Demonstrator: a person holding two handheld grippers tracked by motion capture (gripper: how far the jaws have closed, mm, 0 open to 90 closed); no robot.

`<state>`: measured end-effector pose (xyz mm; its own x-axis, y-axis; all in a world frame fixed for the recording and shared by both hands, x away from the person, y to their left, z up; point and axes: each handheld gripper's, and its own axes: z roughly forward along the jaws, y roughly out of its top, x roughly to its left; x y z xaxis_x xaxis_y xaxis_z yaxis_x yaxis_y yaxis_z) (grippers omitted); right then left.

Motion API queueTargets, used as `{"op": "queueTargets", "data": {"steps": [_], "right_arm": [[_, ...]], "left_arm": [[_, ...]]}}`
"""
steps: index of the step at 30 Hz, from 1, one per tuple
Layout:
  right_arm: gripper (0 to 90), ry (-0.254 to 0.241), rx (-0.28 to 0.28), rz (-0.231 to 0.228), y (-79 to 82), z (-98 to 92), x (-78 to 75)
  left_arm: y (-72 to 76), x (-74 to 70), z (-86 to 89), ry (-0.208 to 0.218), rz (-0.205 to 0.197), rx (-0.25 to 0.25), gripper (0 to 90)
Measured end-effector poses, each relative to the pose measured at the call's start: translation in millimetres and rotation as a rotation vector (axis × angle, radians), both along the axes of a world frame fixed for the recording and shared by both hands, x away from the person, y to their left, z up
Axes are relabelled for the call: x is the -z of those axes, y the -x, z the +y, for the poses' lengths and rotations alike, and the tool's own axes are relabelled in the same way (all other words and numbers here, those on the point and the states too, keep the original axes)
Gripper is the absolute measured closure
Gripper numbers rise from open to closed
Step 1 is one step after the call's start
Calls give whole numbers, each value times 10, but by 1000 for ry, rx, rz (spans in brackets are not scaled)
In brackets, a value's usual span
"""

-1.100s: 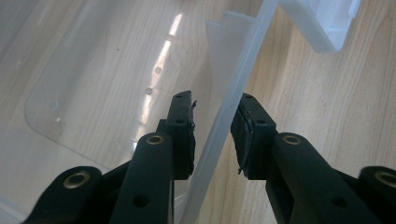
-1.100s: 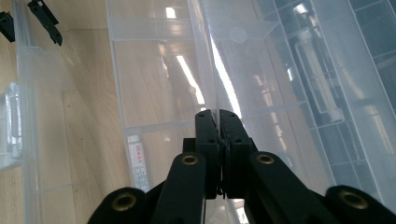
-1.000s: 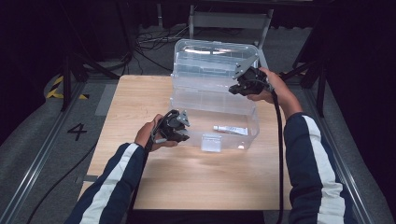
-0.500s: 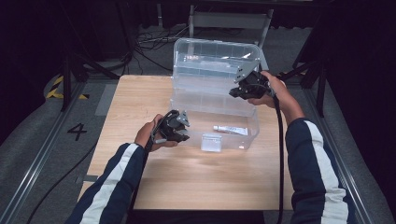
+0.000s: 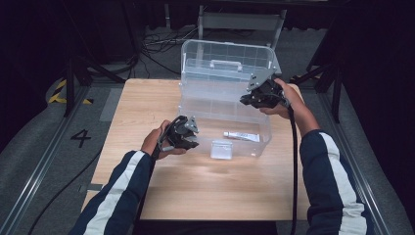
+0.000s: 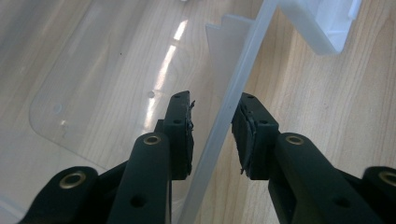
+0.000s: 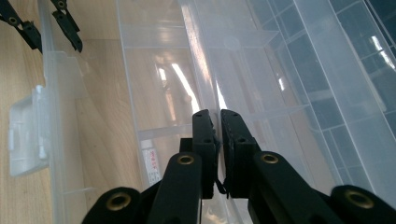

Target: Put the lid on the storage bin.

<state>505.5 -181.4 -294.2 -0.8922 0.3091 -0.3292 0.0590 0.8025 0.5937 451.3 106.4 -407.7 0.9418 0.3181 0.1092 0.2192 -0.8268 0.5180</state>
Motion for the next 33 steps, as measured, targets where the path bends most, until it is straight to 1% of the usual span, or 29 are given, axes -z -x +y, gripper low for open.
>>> {"op": "queueTargets", "data": {"steps": [1,6,9,14,17,18,20,24,26,29,30,33], "right_arm": [[856,-11,3,7,3,-7,5],[854,-28,-2,16,20,-25,18],[850,-36,-1,16,33,-30,25],[846,-35,2,6,80,-27,41],[844,-36,1,1,96,-30,51],[844,-38,0,5,103,-32,54],[844,-36,-5,5,117,-32,58],[838,-41,-2,-1,138,-37,72],[838,-44,-3,-5,151,-41,80],[838,-43,1,-7,166,-44,84],[837,-40,0,-7,171,-45,84],[834,-47,4,-8,191,-44,98]], "left_arm": [[0,3,3,9,2,-1,686],[-1,3,4,10,3,-1,687],[4,3,4,8,2,-3,686],[7,4,4,6,-6,-1,681],[15,6,6,5,-15,0,677],[18,12,4,9,-28,4,675],[25,14,6,11,-35,0,669],[40,21,4,17,-39,-12,658],[49,27,-1,20,-51,-15,645],[76,34,-13,11,-77,-27,624],[81,34,-13,9,-80,-27,622],[82,40,-9,23,-78,-28,620]]}}
